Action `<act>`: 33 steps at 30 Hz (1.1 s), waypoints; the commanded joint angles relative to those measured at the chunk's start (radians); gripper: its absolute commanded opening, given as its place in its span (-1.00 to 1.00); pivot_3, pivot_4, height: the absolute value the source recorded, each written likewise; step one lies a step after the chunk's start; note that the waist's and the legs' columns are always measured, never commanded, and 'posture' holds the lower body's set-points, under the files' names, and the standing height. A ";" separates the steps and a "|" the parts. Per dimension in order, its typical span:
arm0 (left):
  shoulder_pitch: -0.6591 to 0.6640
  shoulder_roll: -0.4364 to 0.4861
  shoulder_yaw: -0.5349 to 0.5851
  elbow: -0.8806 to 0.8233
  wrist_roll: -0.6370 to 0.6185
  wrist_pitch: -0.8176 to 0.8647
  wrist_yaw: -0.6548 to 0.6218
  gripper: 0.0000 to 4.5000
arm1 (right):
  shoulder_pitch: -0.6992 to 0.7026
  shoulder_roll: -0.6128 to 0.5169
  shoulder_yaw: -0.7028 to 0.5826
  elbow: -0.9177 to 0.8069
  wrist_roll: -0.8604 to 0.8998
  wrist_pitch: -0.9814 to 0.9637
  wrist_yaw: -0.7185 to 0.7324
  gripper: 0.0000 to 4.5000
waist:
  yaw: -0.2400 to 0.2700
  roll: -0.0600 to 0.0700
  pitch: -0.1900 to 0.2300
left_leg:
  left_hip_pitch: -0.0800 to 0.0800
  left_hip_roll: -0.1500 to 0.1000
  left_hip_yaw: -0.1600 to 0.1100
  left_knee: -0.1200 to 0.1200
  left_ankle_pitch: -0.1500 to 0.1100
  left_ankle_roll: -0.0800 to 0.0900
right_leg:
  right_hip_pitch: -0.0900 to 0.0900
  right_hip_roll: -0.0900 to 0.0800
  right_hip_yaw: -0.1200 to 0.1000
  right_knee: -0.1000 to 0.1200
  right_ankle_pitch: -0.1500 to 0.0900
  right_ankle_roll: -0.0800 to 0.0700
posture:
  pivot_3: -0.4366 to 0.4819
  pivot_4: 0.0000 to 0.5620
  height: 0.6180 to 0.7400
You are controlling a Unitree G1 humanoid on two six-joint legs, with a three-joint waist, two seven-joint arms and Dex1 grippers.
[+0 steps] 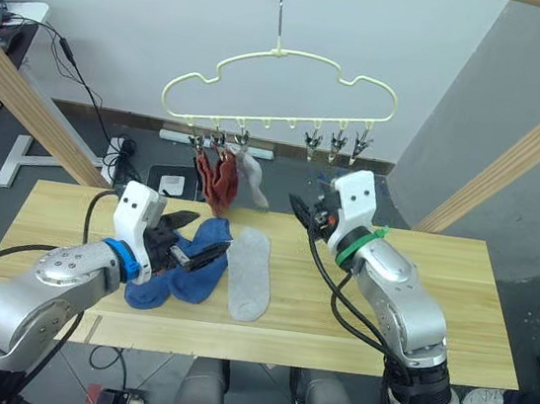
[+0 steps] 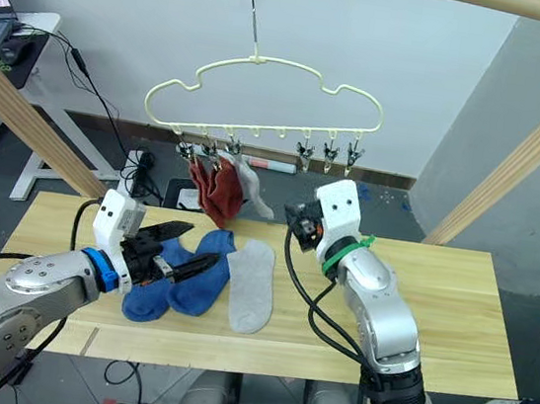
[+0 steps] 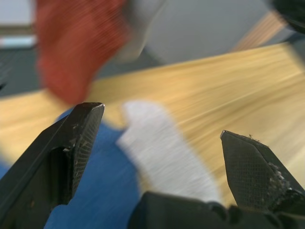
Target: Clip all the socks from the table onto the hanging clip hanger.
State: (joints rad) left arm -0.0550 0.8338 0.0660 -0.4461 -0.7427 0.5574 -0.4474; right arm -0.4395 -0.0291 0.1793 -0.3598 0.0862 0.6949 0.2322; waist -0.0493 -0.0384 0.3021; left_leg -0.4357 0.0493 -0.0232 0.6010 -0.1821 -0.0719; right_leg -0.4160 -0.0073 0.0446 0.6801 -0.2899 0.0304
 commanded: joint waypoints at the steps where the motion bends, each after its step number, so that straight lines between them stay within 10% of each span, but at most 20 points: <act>1: -0.040 -0.016 0.044 -0.019 0.075 -0.077 -0.032 1.00 | -0.036 0.028 -0.023 -0.049 -0.014 0.010 -0.063 0.47 | -0.001 0.000 0.000 | 0.000 0.000 0.000 0.000 0.000 0.000 | 0.000 0.000 0.000 0.000 0.000 0.000 | -0.16 0.00 1.00; 7: -0.086 -0.065 0.053 -0.025 0.112 -0.086 -0.058 1.00 | -0.086 0.033 -0.025 -0.010 -0.027 -0.019 -0.097 0.20 | -0.003 0.000 0.000 | -0.001 -0.001 0.000 0.000 0.000 0.000 | -0.001 0.000 0.000 0.000 0.000 0.000 | -0.16 -0.03 1.00; 33: -0.203 -0.173 0.103 -0.120 0.051 -0.019 -0.076 1.00 | -0.223 0.114 -0.038 0.133 0.008 -0.120 -0.100 0.20 | -0.005 -0.001 -0.001 | -0.008 0.000 -0.003 0.008 0.000 0.001 | -0.004 0.001 -0.003 0.006 0.003 -0.005 | -0.11 -0.03 1.00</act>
State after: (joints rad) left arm -0.2436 0.6686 0.1275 -0.5125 -0.6642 0.5389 -0.5312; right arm -0.6437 0.0725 0.1543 -0.2129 0.0784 0.6064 0.1295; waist -0.0544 -0.0393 0.3014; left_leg -0.4433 0.0488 -0.0261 0.6091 -0.1820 -0.0712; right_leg -0.4196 -0.0061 0.0410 0.6865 -0.2865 0.0254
